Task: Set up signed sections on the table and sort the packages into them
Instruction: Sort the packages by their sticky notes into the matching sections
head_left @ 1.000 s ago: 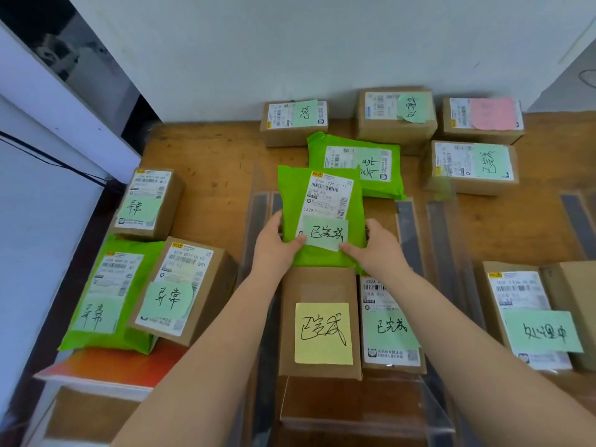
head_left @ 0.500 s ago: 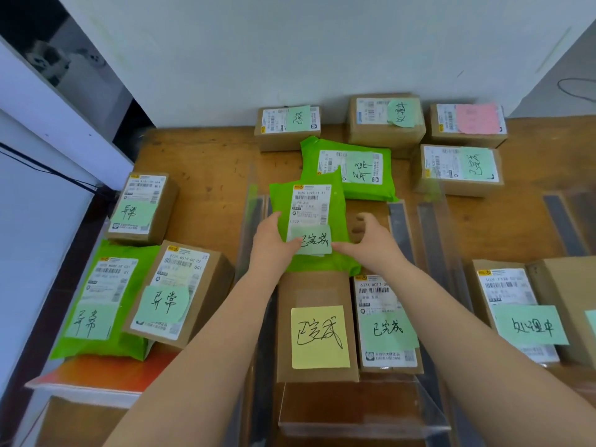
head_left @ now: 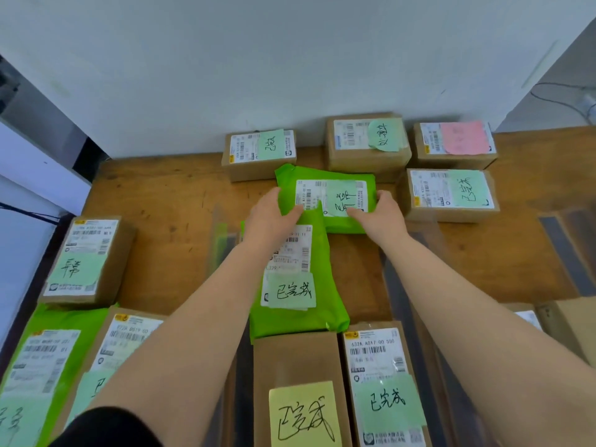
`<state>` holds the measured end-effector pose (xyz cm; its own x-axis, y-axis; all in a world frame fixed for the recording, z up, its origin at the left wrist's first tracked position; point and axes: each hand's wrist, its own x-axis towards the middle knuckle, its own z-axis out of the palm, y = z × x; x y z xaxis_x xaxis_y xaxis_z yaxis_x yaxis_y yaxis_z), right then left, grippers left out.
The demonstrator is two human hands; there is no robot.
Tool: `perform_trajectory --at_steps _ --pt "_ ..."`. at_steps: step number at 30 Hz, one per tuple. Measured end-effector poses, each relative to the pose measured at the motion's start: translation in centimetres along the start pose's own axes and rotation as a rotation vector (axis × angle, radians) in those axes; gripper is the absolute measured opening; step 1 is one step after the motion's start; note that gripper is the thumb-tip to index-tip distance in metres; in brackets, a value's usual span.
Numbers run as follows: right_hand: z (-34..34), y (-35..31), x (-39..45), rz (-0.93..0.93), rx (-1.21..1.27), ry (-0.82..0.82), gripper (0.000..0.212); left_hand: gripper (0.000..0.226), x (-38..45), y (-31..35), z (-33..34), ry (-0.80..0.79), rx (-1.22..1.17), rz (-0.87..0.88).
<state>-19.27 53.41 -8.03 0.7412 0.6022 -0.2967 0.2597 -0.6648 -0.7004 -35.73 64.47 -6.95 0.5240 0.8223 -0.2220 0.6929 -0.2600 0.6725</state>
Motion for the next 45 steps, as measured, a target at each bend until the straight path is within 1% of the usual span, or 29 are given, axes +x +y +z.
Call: perform_trajectory --at_steps 2,5,8,12,16,19,22,26,31,33,35,36,38,40,43,45 --pt "0.3 0.3 0.8 0.038 0.058 -0.012 0.067 0.064 1.3 0.0 0.2 -0.046 -0.047 -0.066" --pt "0.7 0.5 1.4 0.085 0.155 -0.003 0.060 0.057 2.7 -0.1 0.4 -0.106 -0.022 -0.164" --pt "1.0 0.1 1.5 0.123 0.238 0.028 0.052 0.050 3.0 0.0 0.8 -0.089 -0.058 -0.180" --pt "0.4 -0.9 0.5 0.038 0.277 0.141 0.048 0.053 2.6 0.7 0.6 -0.001 -0.176 -0.090" --pt "-1.4 -2.3 -1.0 -0.056 0.322 0.232 0.053 0.061 1.9 2.4 -1.2 0.104 -0.264 0.026" --pt "-3.2 -3.9 -2.4 -0.103 0.463 0.261 0.050 0.056 0.8 4.4 -3.5 0.187 -0.337 0.115" --pt "-5.2 -5.6 -4.1 -0.203 0.634 0.251 0.049 0.047 -1.0 6.6 -6.1 0.257 -0.374 0.210" --pt "-7.8 -7.3 -6.7 -0.278 0.708 0.168 0.049 0.046 -3.9 8.8 -9.2 0.323 -0.374 0.265" --pt "-9.3 -8.5 -11.1 -0.391 0.745 -0.071 0.059 0.040 -9.0 9.6 -12.6 0.381 -0.343 0.319" --pt "-9.1 -8.8 -13.3 -0.415 0.752 -0.132 0.056 0.037 -11.5 9.1 -13.6 0.405 -0.322 0.329" --pt "-8.5 -9.1 -15.5 -0.414 0.798 -0.163 0.047 0.035 -13.9 8.2 -14.3 0.429 -0.326 0.322" --pt "-8.0 -9.2 -16.6 -0.405 0.834 -0.182 0.044 0.037 -15.1 7.6 -14.6 0.443 -0.331 0.311" --pt "-6.9 -9.4 -18.8 -0.372 0.909 -0.229 0.043 0.047 -17.4 6.3 -15.1 0.505 -0.316 0.268" --pt "-5.6 -9.6 -20.9 -0.314 0.978 -0.271 0.049 0.059 -19.8 4.7 -15.3 0.609 -0.300 0.202" --pt "-3.6 -10.0 -24.3 -0.223 1.073 -0.304 0.056 0.074 -23.7 2.3 -15.1 0.728 -0.400 0.070" --pt "-1.8 -10.3 -26.9 -0.210 1.085 -0.310 0.056 0.079 -26.2 0.7 -14.7 0.752 -0.519 -0.037"
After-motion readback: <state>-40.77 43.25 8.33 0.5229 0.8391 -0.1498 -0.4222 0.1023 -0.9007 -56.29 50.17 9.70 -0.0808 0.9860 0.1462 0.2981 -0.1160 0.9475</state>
